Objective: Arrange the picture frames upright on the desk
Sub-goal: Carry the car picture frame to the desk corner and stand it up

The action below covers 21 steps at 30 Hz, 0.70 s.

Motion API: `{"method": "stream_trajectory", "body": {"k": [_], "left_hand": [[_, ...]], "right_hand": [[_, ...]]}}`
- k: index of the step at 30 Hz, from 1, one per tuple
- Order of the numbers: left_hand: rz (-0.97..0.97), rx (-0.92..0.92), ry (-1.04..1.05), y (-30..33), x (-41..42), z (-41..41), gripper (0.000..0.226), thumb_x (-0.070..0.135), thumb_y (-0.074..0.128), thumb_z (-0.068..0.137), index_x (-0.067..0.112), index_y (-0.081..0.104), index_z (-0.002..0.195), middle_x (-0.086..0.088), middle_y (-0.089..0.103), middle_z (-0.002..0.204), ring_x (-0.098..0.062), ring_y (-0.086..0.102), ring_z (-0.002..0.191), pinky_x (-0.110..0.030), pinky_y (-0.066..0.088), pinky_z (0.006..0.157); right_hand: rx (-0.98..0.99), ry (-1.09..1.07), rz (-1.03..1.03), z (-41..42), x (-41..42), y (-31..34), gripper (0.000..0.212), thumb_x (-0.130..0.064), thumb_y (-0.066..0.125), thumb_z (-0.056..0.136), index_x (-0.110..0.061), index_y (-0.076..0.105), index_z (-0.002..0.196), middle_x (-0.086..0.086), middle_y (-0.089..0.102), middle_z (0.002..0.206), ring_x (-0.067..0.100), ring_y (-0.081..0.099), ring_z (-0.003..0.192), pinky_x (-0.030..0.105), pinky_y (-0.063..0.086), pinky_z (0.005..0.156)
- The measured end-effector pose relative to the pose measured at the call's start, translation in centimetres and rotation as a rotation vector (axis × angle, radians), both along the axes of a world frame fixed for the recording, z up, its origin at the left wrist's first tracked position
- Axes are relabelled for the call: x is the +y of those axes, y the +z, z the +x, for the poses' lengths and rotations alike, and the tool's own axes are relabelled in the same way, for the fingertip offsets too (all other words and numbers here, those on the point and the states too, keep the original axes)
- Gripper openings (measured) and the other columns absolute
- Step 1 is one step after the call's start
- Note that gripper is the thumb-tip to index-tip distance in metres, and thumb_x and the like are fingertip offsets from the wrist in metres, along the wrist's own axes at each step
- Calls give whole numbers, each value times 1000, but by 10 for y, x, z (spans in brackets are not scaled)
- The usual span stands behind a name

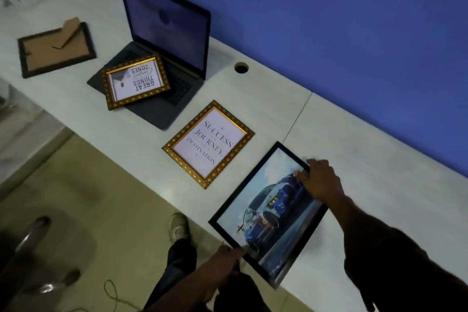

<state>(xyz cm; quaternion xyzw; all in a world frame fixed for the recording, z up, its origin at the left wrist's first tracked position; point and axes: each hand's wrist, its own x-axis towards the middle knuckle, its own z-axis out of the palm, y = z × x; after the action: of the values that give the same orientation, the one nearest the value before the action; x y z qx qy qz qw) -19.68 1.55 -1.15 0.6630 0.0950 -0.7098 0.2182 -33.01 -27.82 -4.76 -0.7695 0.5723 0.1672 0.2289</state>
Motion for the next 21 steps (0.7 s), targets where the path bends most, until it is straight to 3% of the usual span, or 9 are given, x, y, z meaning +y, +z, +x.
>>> {"method": "stream_trajectory", "body": {"k": [2,5,7,9,12,14,16,19,21], "left_hand": [[11,37,135,-3,-4,-8,38,53,69,86,19,52,89,0,53,83,-16,53,72,-27,41,65],[13,90,277,-2,-4,-15,43,57,72,81,22,61,103,-3,64,112,-21,59,98,-34,44,90],[7,98,387,2,1,-18,39,55,73,81,24,58,101,-4,63,111,-23,58,98,-38,43,98],[12,91,434,8,6,-18,33,46,74,85,19,58,96,-5,60,95,-21,56,83,-34,47,82],[-33,62,534,20,20,-5,29,28,71,91,7,62,109,-8,59,85,-21,54,74,-29,42,59],[-73,1,583,25,32,9,42,25,72,90,1,59,122,-8,59,86,-23,56,79,-30,44,64],[-106,-71,651,34,41,27,48,28,73,89,6,52,126,-5,56,93,-25,55,93,-32,44,76],[-214,-189,752,49,52,67,32,24,68,94,12,49,116,-4,55,93,-27,51,97,-32,40,84],[-298,-242,807,67,60,100,27,16,64,96,9,47,117,-10,55,105,-27,47,101,-34,37,87]], "right_hand": [[17,51,-38,3,3,-1,69,-66,51,90,-18,49,139,18,50,136,39,51,124,49,46,100],[28,40,-27,7,12,-1,72,-70,48,88,-16,50,136,19,53,131,39,51,123,49,46,99],[13,2,-50,6,23,-1,79,-77,44,85,-14,52,132,19,56,128,39,54,120,50,48,98],[3,-17,-107,0,32,4,77,-78,40,85,-13,56,122,19,60,120,38,57,114,49,50,94],[-72,28,-194,4,42,14,63,-71,40,90,-14,59,111,15,64,109,34,60,103,47,52,87],[-149,77,-228,22,49,26,60,-69,39,92,-15,60,109,13,65,105,31,62,96,44,53,83],[-218,115,-243,46,56,40,58,-67,40,93,-16,61,110,11,65,104,27,62,90,41,53,79],[-326,157,-264,89,67,66,55,-65,42,94,-17,62,110,10,64,104,27,63,90,39,52,78],[-396,196,-276,122,76,85,54,-66,41,93,-19,61,110,9,63,105,26,62,91,37,51,77]]}}
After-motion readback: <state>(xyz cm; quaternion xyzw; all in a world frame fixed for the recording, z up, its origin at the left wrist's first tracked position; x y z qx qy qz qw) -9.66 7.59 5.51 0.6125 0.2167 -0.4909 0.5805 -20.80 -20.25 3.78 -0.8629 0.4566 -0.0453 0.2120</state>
